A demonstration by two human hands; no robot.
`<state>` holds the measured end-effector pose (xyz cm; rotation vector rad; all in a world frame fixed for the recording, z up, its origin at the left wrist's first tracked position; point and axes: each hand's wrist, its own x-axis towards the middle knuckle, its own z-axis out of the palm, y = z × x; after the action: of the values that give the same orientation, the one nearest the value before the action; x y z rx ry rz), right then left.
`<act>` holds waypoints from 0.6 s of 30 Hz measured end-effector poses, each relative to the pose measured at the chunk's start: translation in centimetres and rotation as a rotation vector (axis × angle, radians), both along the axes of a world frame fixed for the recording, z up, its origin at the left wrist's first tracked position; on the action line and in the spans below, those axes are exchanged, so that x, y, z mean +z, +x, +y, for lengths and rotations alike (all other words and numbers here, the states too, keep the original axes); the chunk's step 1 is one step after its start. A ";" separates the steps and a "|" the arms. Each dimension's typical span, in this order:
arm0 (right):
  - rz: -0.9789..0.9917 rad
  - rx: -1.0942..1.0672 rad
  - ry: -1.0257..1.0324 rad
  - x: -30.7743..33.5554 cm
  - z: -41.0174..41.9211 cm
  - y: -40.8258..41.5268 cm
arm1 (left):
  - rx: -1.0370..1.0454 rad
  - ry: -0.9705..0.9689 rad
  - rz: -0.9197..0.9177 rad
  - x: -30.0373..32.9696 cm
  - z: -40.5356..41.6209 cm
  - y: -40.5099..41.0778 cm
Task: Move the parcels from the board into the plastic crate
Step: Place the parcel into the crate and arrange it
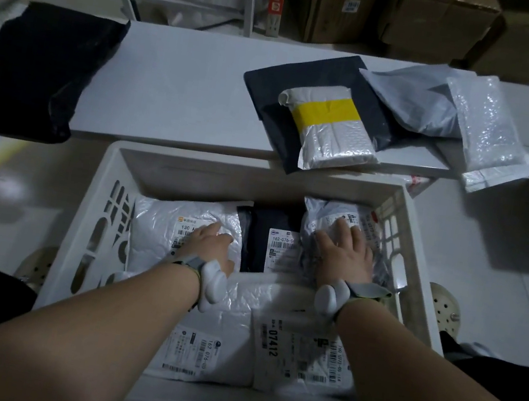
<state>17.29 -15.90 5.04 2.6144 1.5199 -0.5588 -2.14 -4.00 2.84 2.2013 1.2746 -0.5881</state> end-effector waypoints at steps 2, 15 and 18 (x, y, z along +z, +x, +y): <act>0.014 -0.004 -0.020 0.0 0.1 0.5 | -0.015 -0.007 0.009 -0.3 0.0 0.0; 0.052 -0.043 -0.086 1.0 1.0 0.5 | 0.003 -0.028 -0.026 0.8 0.2 -0.1; 0.052 -0.077 -0.080 1.6 0.8 -0.3 | 0.054 -0.020 -0.078 1.4 0.1 -0.2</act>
<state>16.96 -15.09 6.64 2.6265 1.3856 -0.6846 -2.34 -3.86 4.25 2.1447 1.2778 -0.4875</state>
